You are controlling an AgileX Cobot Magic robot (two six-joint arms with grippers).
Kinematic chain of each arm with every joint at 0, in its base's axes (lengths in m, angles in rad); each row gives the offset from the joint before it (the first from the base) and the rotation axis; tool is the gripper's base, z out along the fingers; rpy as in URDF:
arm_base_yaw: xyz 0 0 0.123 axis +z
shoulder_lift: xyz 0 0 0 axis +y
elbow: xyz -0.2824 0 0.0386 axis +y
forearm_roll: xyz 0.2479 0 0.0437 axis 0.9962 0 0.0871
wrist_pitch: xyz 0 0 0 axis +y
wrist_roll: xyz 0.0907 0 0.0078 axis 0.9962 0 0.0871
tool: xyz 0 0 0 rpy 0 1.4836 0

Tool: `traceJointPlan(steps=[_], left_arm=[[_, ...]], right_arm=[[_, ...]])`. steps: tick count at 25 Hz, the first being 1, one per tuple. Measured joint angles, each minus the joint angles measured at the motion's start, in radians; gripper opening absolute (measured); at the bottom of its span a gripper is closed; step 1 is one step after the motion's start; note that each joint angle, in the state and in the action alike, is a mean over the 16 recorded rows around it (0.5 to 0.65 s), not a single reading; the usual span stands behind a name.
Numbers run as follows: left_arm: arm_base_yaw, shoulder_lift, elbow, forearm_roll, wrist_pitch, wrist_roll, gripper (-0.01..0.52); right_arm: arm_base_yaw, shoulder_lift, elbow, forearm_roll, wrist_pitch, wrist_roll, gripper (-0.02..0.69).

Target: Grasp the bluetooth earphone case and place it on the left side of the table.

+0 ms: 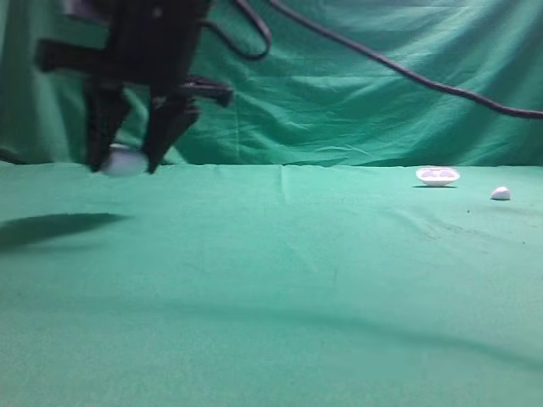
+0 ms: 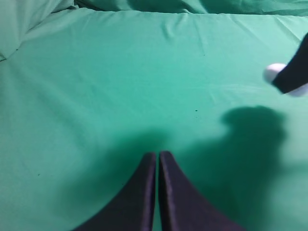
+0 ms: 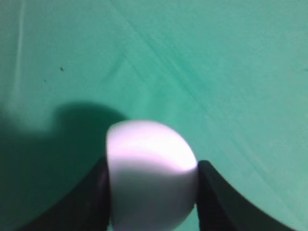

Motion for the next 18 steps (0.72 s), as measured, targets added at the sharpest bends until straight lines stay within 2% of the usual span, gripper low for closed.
traceJointPlan(steps=[4,8,12,18], left_arm=[[0.000,0.000,0.000,0.000,0.000,0.000,0.000],[0.000,0.000,0.000,0.000,0.000,0.000,0.000],[0.000,0.000,0.000,0.000,0.000,0.000,0.000],[0.000,0.000,0.000,0.000,0.000,0.000,0.000]], right_arm=[[0.006,-0.007,-0.026,0.003,0.033,0.017,0.455],[0.002,-0.055,-0.063,0.004,0.103,0.043,0.400],[-0.016,-0.138,-0.102,0.004,0.194,0.079,0.296],[-0.062,-0.302,-0.127,-0.010,0.315,0.127,0.073]])
